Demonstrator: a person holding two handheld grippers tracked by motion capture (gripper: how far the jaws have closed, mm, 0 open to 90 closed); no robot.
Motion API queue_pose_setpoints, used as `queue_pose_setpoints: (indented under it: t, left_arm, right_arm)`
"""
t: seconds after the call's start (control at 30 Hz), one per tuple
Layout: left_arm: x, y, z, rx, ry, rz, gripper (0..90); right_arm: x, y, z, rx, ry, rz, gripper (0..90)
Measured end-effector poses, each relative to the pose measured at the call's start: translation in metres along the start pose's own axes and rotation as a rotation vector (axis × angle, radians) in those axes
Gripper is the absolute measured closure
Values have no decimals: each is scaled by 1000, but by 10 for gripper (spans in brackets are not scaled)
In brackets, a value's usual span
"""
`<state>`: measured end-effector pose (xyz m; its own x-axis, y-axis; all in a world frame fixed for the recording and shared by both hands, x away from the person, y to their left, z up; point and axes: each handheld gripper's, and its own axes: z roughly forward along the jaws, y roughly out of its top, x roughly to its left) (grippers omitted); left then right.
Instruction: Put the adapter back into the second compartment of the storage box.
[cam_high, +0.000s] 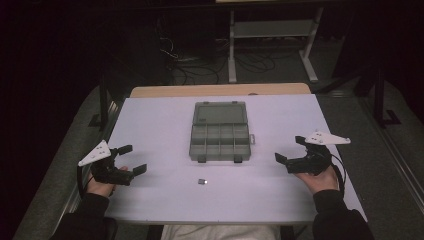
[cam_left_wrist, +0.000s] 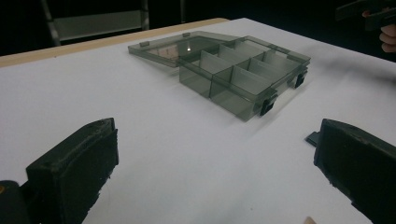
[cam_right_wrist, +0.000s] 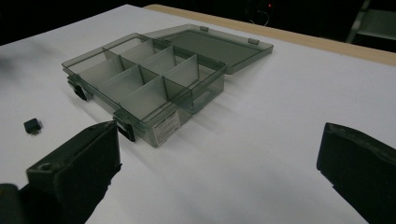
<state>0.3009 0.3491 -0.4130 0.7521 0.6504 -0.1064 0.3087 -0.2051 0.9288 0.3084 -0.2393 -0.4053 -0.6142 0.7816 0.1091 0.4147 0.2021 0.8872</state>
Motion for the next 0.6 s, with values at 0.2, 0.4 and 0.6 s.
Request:
queue_pose_setpoints:
  t: [0.2, 0.4, 0.6]
  left_arm:
    - [-1, 0, 0, 0, 1, 2, 0]
    - [0, 0, 0, -3, -1, 2, 0]
    - [-1, 0, 0, -2, -2, 5, 0]
  right_arm:
    - [0, -1, 3, 30, 19, 0, 0]
    - [0, -1, 2, 21, 22, 4, 0]
    - [1, 0, 2, 19, 21, 1, 0]
